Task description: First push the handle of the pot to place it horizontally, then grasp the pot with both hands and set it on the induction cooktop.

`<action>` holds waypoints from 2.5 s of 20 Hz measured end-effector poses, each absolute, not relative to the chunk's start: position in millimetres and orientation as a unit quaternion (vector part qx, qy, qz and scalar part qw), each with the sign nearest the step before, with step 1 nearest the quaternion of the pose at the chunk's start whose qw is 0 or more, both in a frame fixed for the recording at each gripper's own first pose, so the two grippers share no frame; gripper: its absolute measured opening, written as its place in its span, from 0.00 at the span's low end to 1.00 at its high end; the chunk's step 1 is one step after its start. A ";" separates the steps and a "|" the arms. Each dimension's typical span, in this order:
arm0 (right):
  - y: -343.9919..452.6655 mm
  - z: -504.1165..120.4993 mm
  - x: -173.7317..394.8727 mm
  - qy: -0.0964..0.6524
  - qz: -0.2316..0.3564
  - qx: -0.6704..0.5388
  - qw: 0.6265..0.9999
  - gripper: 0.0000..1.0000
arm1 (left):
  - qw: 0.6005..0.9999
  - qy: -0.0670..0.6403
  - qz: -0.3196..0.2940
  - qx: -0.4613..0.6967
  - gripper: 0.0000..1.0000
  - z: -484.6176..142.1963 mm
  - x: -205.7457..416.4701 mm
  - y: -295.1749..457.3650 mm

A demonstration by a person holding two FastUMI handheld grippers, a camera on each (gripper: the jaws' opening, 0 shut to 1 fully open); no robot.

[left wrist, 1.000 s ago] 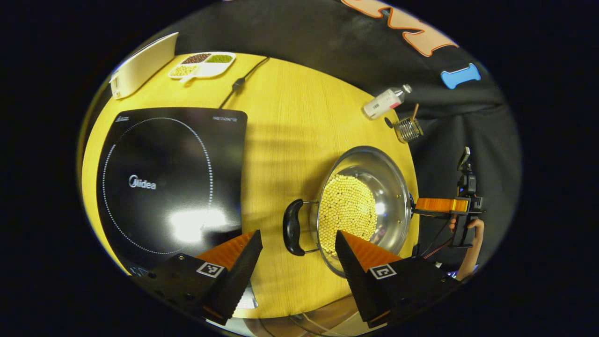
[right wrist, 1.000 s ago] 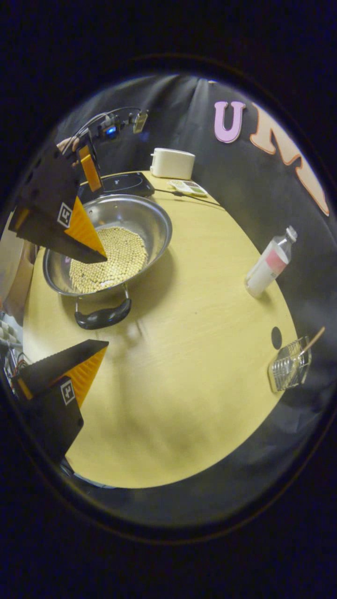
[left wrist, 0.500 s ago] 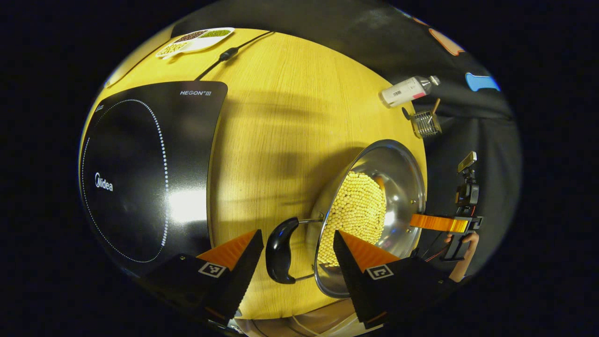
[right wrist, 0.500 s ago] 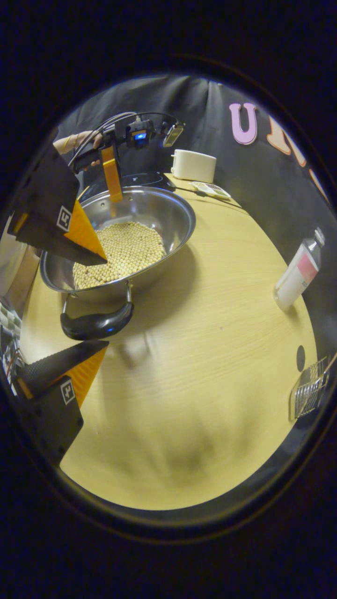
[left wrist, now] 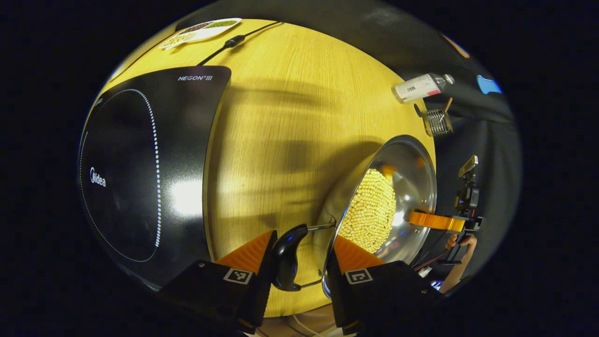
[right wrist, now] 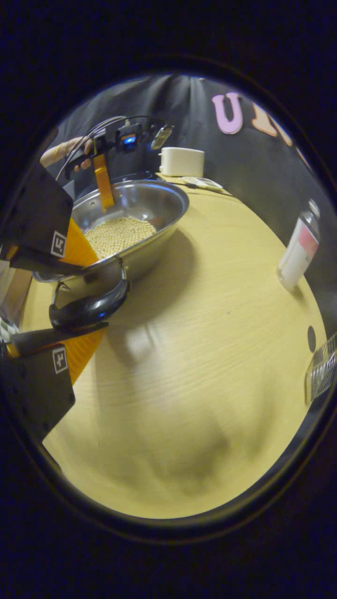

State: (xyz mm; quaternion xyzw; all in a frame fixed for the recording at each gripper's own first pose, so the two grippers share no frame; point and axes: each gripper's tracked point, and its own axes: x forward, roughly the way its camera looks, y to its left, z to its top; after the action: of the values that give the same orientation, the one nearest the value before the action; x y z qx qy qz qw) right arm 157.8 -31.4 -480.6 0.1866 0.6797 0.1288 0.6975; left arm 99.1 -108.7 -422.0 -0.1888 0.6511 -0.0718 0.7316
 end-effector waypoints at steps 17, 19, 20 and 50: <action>-30.8 -482.2 161.9 0.646 0.162 0.162 0.728 0.48 | 0.753 0.630 -0.083 -0.171 0.56 -371.7 55.2 -87.0; -31.1 -481.4 163.5 0.642 0.166 0.161 0.731 0.48 | 0.753 0.629 -0.083 -0.173 0.56 -364.1 44.9 -79.5; -30.9 -481.0 162.5 0.641 0.168 0.160 0.732 0.48 | 0.755 0.627 -0.083 -0.173 0.52 -359.4 39.3 -74.6; 10.3 -490.7 172.7 0.615 0.231 0.136 0.741 0.41 | 0.828 0.537 0.022 -0.156 0.54 -318.6 50.6 219.4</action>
State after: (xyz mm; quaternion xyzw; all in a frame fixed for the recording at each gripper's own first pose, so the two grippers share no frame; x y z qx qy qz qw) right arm 172.7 10.3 -490.7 0.1365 0.6153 0.2314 0.7411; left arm 50.6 219.4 -318.6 -0.1562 0.5375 0.0221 0.8284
